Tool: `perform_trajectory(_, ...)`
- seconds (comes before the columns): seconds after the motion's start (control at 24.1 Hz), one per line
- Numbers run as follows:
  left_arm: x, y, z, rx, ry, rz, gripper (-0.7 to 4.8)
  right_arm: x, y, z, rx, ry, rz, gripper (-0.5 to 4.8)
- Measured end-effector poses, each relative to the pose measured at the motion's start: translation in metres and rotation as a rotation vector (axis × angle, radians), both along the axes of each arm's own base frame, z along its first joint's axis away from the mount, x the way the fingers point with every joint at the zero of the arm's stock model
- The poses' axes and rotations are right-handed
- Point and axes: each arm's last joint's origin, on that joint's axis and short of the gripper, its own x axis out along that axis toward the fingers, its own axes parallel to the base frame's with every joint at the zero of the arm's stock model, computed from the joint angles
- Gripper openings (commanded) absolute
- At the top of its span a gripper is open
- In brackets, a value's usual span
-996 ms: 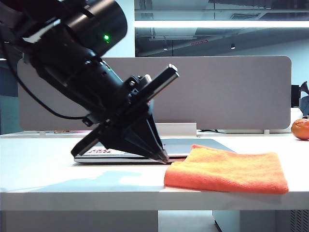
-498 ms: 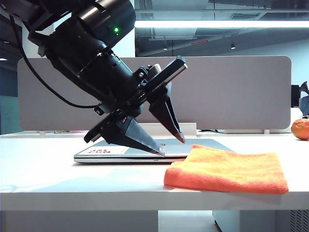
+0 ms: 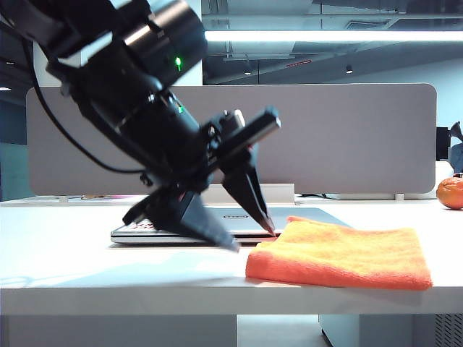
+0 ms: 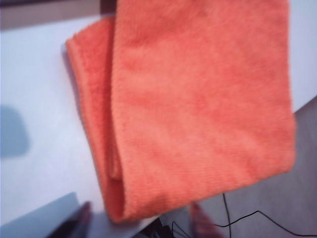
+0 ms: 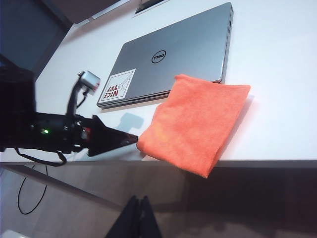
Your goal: Pick up the orange rag and put it over the laptop.
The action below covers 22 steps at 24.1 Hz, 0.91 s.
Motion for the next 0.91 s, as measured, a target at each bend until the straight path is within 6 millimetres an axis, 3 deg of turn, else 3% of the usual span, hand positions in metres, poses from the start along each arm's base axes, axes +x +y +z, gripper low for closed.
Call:
perform_trajectory(0.12, 0.003, -0.003, -0.009, 0.021, 0.019, -0.002, 3.13, 0.0, 0.0, 0.0, 0.0, 0.0, 0.0, -0.05)
perform_trajectory(0.46, 0.0, -0.011, -0.006, -0.013, -0.018, -0.026, 3.09, 0.0, 0.0, 0.0, 0.0, 0.0, 0.0, -0.05)
perform_trajectory(0.58, 0.001, -0.015, -0.014, 0.001, -0.009, -0.03, 3.07, 0.0, 0.0, 0.0, 0.0, 0.0, 0.0, -0.05)
perform_trajectory(0.62, 0.001, -0.016, -0.015, -0.001, -0.012, -0.03, 2.9, 0.0, 0.0, 0.0, 0.0, 0.0, 0.0, -0.05)
perform_trajectory(0.79, 0.002, -0.017, -0.017, -0.004, -0.016, -0.03, 1.3, 0.0, 0.0, 0.0, 0.0, 0.0, 0.0, -0.05)
perform_trajectory(0.91, 0.002, -0.018, -0.018, -0.002, -0.013, -0.031, 0.88, 0.0, 0.0, 0.0, 0.0, 0.0, 0.0, -0.05)
